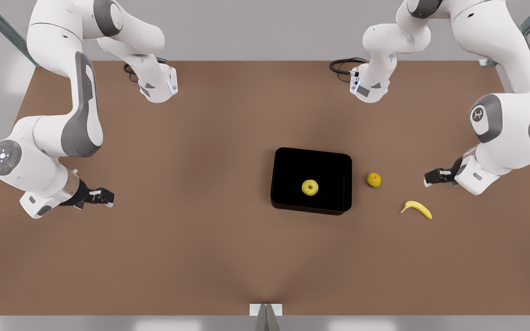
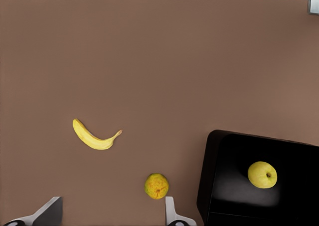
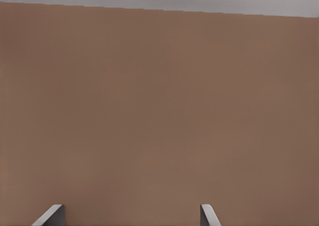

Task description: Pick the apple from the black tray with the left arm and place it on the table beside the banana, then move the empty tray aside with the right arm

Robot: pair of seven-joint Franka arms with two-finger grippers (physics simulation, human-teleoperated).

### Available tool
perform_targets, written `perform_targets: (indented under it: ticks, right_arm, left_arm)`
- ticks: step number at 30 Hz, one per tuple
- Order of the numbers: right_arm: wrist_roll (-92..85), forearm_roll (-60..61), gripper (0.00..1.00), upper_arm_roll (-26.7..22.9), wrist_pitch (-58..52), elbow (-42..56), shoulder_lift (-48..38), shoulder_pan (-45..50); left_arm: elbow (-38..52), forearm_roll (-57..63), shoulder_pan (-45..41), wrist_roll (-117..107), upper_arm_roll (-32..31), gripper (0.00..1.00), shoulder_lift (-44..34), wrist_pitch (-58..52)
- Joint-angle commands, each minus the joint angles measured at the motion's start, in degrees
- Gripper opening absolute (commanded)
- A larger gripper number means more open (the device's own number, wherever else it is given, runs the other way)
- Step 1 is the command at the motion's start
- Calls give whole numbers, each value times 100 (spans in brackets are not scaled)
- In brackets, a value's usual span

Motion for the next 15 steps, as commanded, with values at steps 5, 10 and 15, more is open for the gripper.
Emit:
perform_targets:
  ticks: [5,10,15]
  right_arm:
    - [24,-14,100,10,176,0,-7,17]
    - [42,-181,100,36,167,0,-7,17]
    - [42,-181,100,36,167,0,-7,17]
  left_arm:
    - [28,67,-1051,-118,-77,100,86,499]
    - [152,427,-2607,-3194,-77,100,1052,1035]
    - [151,418,-2634,-3678,-77,100,1878,1782]
